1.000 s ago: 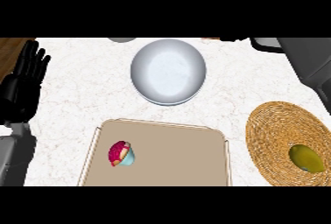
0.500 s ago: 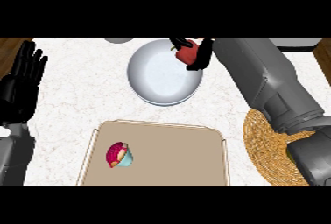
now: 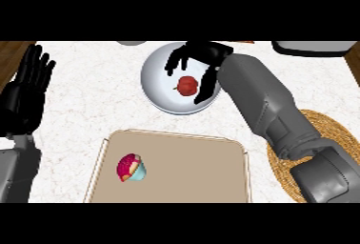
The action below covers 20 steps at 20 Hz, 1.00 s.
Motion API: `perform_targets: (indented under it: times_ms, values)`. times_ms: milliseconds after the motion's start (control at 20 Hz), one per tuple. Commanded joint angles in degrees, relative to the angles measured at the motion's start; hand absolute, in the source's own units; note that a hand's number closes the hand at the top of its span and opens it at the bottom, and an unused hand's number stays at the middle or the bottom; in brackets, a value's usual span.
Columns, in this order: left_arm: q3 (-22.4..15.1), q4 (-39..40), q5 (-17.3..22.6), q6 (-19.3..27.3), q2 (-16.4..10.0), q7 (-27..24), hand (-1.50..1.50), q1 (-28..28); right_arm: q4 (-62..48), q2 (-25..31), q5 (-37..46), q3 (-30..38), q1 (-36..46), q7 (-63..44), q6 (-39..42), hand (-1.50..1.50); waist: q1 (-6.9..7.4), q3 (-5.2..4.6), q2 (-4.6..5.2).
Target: Pick the bell pepper from the placemat and place it in the bowl
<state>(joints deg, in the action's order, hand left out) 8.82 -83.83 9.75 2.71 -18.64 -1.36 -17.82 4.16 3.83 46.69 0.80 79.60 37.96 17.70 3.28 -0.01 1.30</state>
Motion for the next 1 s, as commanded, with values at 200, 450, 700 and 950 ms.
perform_targets:
  times_ms: [200,450,700,950]
  values:
    - [0.3,-0.8,-0.5,0.3,-0.2,0.0,0.0,0.7,1.1,0.5,-10.4,10.4,-1.8,1.1,2.2,-1.5,0.55,0.05,0.21]
    - [0.0,-1.8,0.6,-0.9,-0.4,1.6,0.0,0.0,1.7,4.9,-15.8,16.2,-1.6,-1.5,0.0,-1.5,1.09,0.06,0.38]
    - [-0.5,-0.8,-0.2,-0.7,0.6,-0.5,0.0,0.0,0.8,11.3,-19.2,20.0,-1.9,-4.3,2.6,-1.5,1.62,0.05,1.14]
    - [-1.3,-1.7,-0.5,0.0,1.2,0.8,0.0,-1.4,0.2,18.3,-21.1,22.0,-2.9,-4.8,7.8,-1.5,2.85,0.17,2.02]
